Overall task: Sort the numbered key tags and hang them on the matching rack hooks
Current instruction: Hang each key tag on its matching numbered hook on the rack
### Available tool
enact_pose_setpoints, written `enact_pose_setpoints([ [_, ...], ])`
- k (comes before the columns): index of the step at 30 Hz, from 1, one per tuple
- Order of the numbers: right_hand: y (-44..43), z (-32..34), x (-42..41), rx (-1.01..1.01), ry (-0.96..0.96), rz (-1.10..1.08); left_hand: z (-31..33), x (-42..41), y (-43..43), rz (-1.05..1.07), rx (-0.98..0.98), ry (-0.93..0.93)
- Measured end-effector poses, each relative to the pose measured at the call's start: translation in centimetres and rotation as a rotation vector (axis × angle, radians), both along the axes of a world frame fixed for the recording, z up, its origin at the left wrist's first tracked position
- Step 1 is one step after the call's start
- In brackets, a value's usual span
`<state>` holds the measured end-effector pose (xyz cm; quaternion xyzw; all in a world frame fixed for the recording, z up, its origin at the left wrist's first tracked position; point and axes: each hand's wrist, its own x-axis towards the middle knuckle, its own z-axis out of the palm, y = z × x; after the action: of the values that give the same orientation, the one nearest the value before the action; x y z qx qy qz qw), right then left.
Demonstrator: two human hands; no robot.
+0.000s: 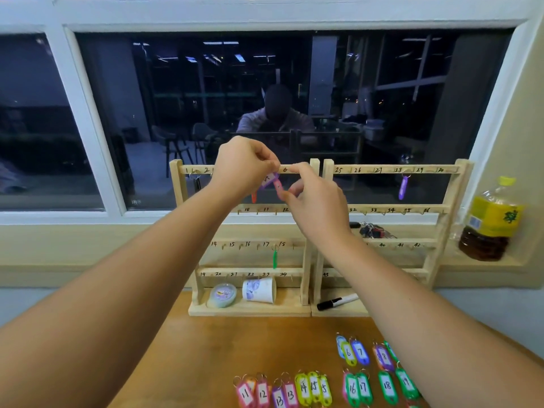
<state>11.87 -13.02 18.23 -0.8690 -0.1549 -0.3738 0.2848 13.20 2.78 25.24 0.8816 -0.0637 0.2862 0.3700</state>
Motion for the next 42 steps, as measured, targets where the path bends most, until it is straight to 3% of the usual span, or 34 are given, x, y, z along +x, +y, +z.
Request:
enact_pose_setpoints([
  [8, -3.7, -3.9, -4.4, 0.229, 0.121, 0.082, -0.3, -0.5, -0.5, 0.041, 0.014, -0.018],
  [14, -7.9, -8.9, -7.7, 0.252, 0.295, 0.042, -2.9, -3.2, -1.7, -0.005, 0.025, -0.189],
  [24, -11.6, -18.3, -9.1, -0.055, 0.8, -0.21, -17.6, -9.2, -4.5, -0.222, 0.023, 0.202],
  [33, -12.5, -18.8, -8.7, -0.217, 0.876, -0.336, -25.1, -11.4, -4.6, -0.163, -0.185, 0.33],
  [42, -11.6, -19.9, -8.4, -0.289, 0.914, -0.355, -26.6, -10.5, -5.0, -0.186, -0.138, 0.354],
])
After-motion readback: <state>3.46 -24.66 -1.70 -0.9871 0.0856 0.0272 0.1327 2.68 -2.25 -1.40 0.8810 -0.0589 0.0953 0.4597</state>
